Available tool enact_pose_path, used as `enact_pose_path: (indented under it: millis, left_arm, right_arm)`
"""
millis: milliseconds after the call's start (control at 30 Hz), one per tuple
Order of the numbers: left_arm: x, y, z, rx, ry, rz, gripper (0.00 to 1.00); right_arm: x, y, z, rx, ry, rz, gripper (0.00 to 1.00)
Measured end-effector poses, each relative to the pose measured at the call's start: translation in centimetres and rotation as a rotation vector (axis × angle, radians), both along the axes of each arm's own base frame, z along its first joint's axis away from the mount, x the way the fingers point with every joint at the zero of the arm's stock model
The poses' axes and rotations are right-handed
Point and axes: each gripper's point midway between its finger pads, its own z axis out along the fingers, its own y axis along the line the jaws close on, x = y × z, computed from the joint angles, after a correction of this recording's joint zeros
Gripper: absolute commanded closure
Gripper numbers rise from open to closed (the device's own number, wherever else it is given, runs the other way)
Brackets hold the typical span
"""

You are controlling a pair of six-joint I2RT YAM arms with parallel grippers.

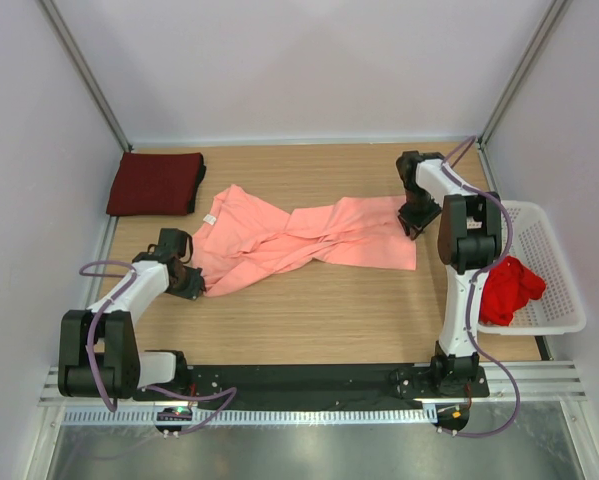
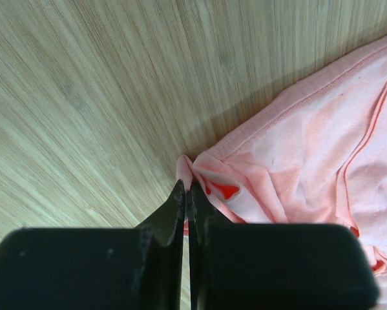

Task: Fold and stack the t-shirts
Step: Flatten the tshirt out

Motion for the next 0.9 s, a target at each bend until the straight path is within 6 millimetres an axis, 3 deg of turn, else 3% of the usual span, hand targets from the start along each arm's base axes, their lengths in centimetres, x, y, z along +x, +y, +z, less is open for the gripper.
enact_pose_path:
  millis: [267, 433, 600, 733, 900]
  left_arm:
    - [0.0, 0.0, 0.0, -0.001, 0.0, 0.0, 1.0]
    - [0.0, 0.0, 0.0, -0.001, 0.0, 0.0, 1.0]
    - [-0.1, 0.0, 0.4, 0.001, -0.007, 0.0, 1.0]
    - [0.4, 0.6, 2.1, 0.031, -0.03, 0.003, 1.0]
    - [1.9, 2.3, 6.4, 0.125, -0.132, 0.029, 1.0]
  right_arm:
    - [-0.3, 0.0, -0.1, 0.002, -0.003, -0.002, 0.78]
    - [-0.5, 0.1, -0.1, 0.008, -0.004, -0.004, 0.99]
    - [-0.4, 0.3, 0.2, 0.02, -0.016, 0.006, 0.99]
    - [0.7, 1.0, 1.7, 0.064, -0.087, 0.058, 0.99]
    - [2.4, 1.9, 6.1, 0.09, -0.233, 0.156, 0.99]
